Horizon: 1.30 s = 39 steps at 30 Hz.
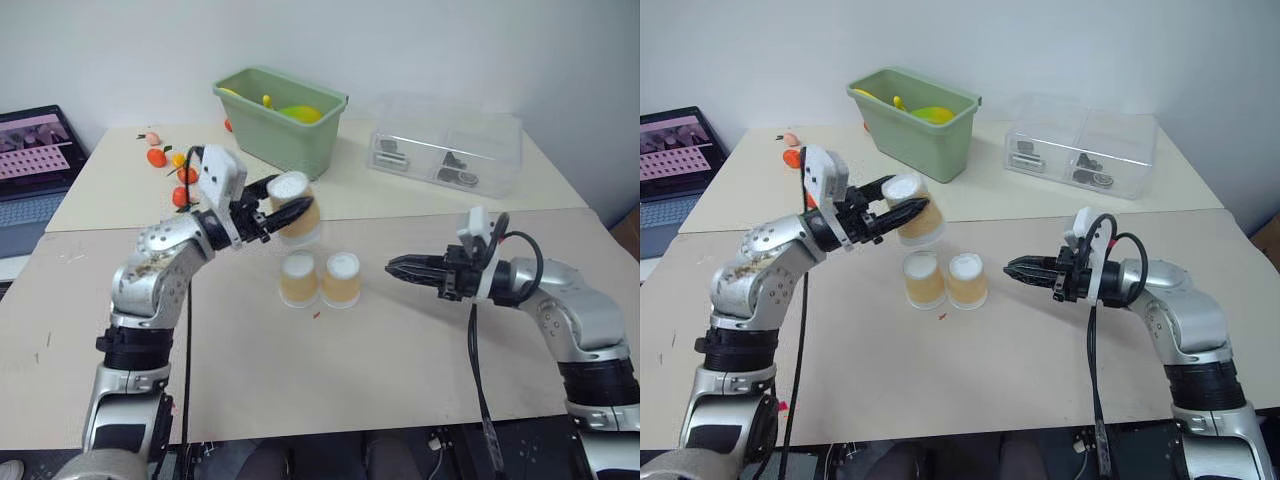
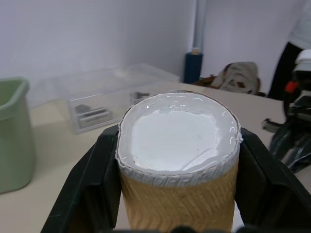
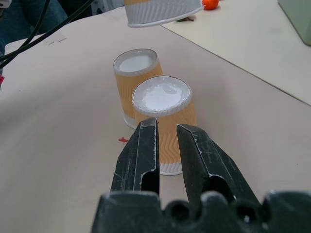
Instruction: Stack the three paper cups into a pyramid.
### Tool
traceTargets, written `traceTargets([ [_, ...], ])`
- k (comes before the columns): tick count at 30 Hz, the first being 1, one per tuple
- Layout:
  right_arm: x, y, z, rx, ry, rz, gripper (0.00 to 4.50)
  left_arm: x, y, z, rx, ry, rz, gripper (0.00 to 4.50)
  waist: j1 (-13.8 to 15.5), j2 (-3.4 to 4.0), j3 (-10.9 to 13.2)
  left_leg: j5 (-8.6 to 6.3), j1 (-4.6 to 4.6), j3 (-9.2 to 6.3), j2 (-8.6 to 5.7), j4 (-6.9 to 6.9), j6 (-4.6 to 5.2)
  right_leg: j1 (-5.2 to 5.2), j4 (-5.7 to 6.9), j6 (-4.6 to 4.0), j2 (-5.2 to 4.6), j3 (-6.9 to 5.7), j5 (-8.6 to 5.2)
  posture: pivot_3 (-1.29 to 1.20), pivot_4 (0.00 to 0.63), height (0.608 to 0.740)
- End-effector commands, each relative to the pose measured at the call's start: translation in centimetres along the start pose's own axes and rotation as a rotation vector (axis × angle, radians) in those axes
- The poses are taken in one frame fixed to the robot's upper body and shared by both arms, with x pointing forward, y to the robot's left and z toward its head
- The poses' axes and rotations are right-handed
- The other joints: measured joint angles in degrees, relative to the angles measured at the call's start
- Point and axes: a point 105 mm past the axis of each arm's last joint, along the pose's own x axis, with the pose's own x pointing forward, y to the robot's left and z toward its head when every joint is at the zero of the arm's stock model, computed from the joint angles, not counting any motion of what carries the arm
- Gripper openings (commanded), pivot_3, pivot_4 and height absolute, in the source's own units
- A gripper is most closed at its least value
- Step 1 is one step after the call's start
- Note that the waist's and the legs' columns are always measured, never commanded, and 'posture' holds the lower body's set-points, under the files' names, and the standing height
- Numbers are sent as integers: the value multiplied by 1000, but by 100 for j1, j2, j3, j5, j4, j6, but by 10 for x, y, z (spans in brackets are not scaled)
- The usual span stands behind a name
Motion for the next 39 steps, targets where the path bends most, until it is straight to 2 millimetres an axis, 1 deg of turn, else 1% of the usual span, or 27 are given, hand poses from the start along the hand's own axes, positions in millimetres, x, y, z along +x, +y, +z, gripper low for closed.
traceTargets([
  [1, -7, 2, 11, -36, -26, -21, 967, 7, -20, 18, 18, -16, -150, 2514, -4, 0, 0, 0, 0, 0, 0, 0, 0, 0, 0, 0, 0, 0, 0, 0, 150, 740],
  [4, -9, 3, 11, -34, -26, -29, 967, 7, -27, 10, 14, 18, -195, 2514, -22, 0, 0, 0, 1, 0, -1, 0, 0, 0, 0, 0, 0, 2, 0, 0, 150, 740],
  [8, -11, 4, 9, -29, -22, -44, 967, 5, -22, -9, 14, 87, -174, 2514, -14, 0, 0, 0, 1, 0, -1, 0, 0, 0, -2, 0, 0, 2, 0, 0, 150, 740],
  [12, -12, 5, 8, -26, -21, -47, 967, 5, -18, -19, 33, 132, -161, 2514, -7, 0, 0, 0, 1, 0, -2, 0, 0, 0, -2, 0, 0, 2, 0, 0, 150, 740],
  [14, -12, 4, 8, -26, -22, -50, 967, 6, -17, -22, 47, 146, -158, 2514, 1, 0, 0, 0, 0, 0, -1, 0, 0, 0, -2, 0, 0, 2, 0, 0, 150, 740],
  [24, -12, 5, 8, -26, -22, -55, 967, 9, -16, -23, 42, 148, -168, 2514, 3, 0, 0, 0, 0, 0, -1, 0, 0, 0, -2, 0, 0, 2, 0, 0, 150, 740],
  [25, -12, 4, 8, -26, -22, -56, 967, 9, -15, -23, 31, 146, -167, 3472, 3, 0, 0, 0, 0, 0, -1, 0, 0, 0, -1, 0, 0, 2, 0, 0, 150, 740],
  [26, -12, 4, 8, -26, -22, -57, 967, 9, -15, -22, 12, 141, -168, 3681, 4, 0, 0, 0, 0, 0, -1, 0, 0, 0, -2, 0, 0, 2, 0, 0, 150, 740],
  [28, -13, 4, 7, -27, -22, -59, 967, 10, -13, -22, 39, 140, -153, 4454, 7, 0, 0, 0, 0, 0, -1, 1, 0, 0, -2, 0, 0, 2, 0, 0, 150, 740],
  [30, -13, 4, 8, -27, -22, -60, 967, 10, -12, -21, 79, 137, -136, 4454, -1, 0, 0, 0, 0, 0, -1, 2, 0, 0, -1, 0, 0, 2, 0, 0, 150, 740],
  [35, -11, 2, 8, -28, -21, -57, 967, 10, -13, -14, 67, 101, -125, 4454, 6, 0, 0, 0, 0, 0, -1, 2, 0, 0, -1, 0, 0, 2, 0, 0, 150, 740],
  [39, -10, 2, 7, -24, -21, -49, 967, 7, -19, 4, 36, 21, -134, 4454, 2, 0, 0, 0, 0, 0, -1, 2, 0, 0, 0, 0, 0, 2, 0, 0, 150, 740],
])
